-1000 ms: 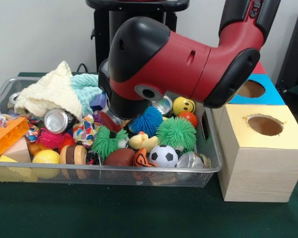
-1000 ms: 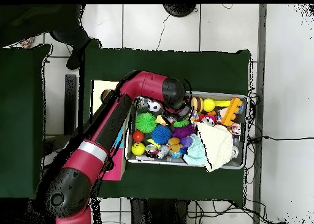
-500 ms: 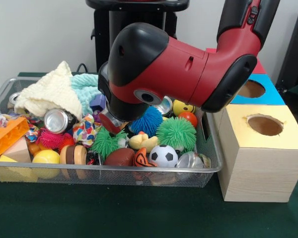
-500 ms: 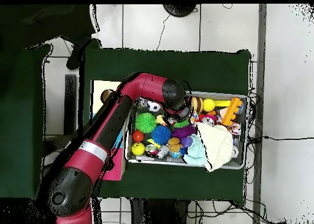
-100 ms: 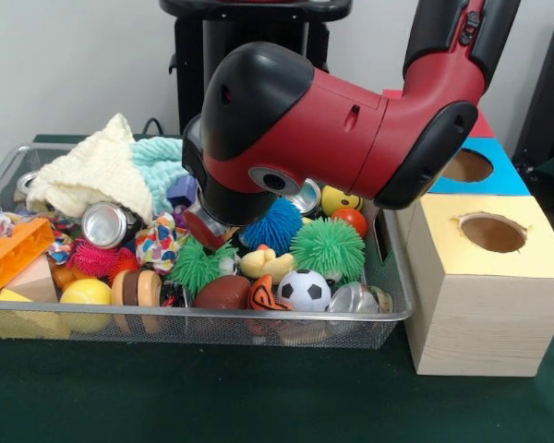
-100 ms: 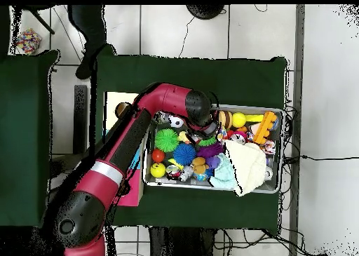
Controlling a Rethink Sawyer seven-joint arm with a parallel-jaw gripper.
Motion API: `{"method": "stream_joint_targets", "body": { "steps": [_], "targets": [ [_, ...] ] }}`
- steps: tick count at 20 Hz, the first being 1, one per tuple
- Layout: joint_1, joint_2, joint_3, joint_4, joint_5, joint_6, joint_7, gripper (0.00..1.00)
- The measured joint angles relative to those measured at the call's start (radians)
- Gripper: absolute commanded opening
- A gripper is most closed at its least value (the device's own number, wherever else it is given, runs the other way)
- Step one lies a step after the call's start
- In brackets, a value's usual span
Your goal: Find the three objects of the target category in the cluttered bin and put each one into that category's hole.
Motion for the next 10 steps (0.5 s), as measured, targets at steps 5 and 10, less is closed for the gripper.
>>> {"method": "stream_joint_targets", "body": {
  "steps": [5,10],
  "targets": [
    [0.000,0.000,0.000,0.000,0.000,0.000,0.000,1.00],
    [0.000,0.000,0.000,0.000,0.000,0.004,0.000,0.00]
  ]
}}
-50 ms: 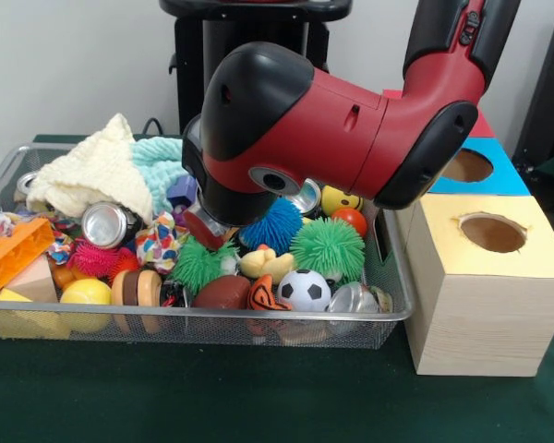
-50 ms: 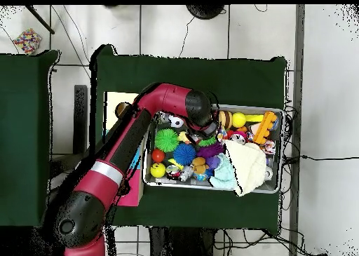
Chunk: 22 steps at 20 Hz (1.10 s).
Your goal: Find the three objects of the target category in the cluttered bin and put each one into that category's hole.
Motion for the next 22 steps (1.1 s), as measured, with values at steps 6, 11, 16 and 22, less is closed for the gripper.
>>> {"method": "stream_joint_targets", "body": {
  "steps": [6,11,16,22],
  "targets": [
    [0.000,0.000,0.000,0.000,0.000,0.005,0.000,0.00],
    [0.000,0.000,0.000,0.000,0.000,0.005,0.000,0.00],
    [0.000,-0.001,0.000,0.000,0.001,0.005,0.000,0.00],
    [0.000,-0.016,0.000,0.000,0.005,0.005,0.000,0.00]
  ]
}}
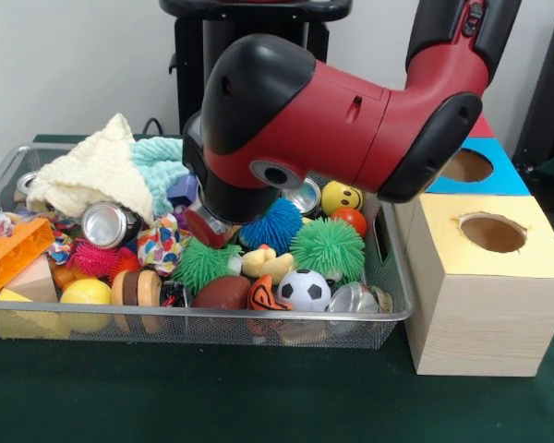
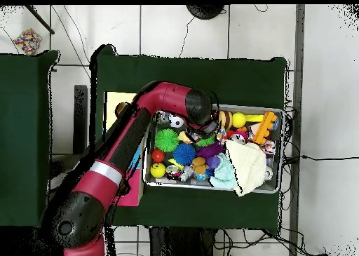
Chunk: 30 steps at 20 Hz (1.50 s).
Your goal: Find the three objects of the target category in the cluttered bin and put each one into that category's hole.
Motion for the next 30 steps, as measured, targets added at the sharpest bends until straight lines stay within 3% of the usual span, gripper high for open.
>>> {"method": "stream_joint_targets", "body": {
  "steps": [11,20,30],
  "targets": [
    [0.027,-0.083,0.000,0.047,-0.018,-0.046,0.000,0.00],
    [0.085,-0.198,-0.009,0.104,-0.058,-0.183,0.000,0.00],
    [0.082,-0.212,-0.009,0.106,-0.079,-0.184,0.000,0.00]
  ]
}}
